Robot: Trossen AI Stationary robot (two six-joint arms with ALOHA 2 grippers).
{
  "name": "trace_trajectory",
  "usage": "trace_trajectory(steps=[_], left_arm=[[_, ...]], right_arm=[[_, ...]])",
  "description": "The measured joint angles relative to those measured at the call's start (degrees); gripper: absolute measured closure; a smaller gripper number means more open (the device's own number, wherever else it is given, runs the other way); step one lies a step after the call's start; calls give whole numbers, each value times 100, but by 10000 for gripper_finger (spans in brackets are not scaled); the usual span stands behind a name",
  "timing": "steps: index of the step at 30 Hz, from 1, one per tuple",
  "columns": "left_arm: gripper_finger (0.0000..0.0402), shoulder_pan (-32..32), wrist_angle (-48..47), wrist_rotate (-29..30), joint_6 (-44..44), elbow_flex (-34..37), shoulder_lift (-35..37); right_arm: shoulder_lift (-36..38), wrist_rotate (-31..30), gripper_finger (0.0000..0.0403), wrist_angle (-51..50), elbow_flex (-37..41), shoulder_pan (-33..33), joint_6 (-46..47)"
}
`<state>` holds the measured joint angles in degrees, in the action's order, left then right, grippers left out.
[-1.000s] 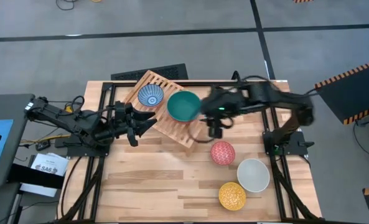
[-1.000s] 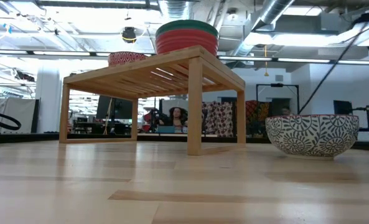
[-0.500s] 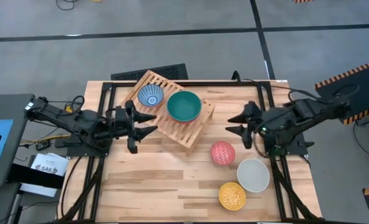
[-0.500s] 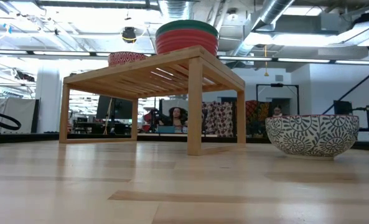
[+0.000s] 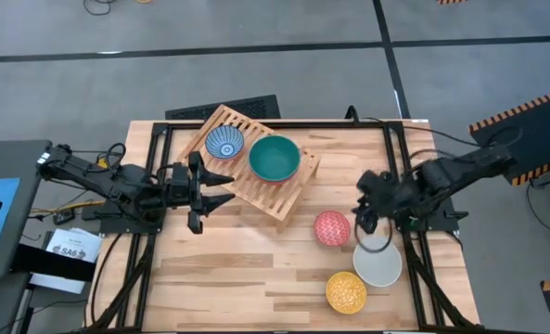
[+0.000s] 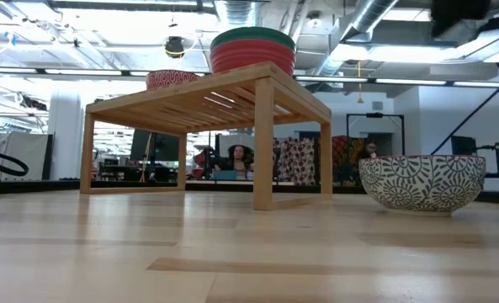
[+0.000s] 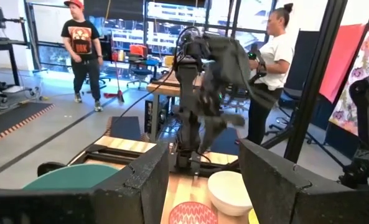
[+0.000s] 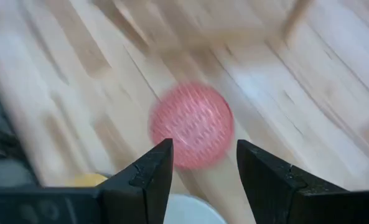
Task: Place and stack bowls onto a shelf
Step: Stack the red bowl on the top of the blue bowl on the shelf
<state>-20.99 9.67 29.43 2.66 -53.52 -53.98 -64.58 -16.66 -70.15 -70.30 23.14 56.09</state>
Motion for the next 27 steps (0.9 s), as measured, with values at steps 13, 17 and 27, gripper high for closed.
trace_trajectory(steps=[13,17,27], left_arm=[[226,2,-180,-174,247,0,0],[226,0,-180,-23,132,0,0],[226,0,-339,-13,149,0,-2]], right_arm=[[-41,212,201,909,2161,1229,1977],[121,117,201,1432,2459,1247,2491],[-142,211,201,2142,2990,639,3400]])
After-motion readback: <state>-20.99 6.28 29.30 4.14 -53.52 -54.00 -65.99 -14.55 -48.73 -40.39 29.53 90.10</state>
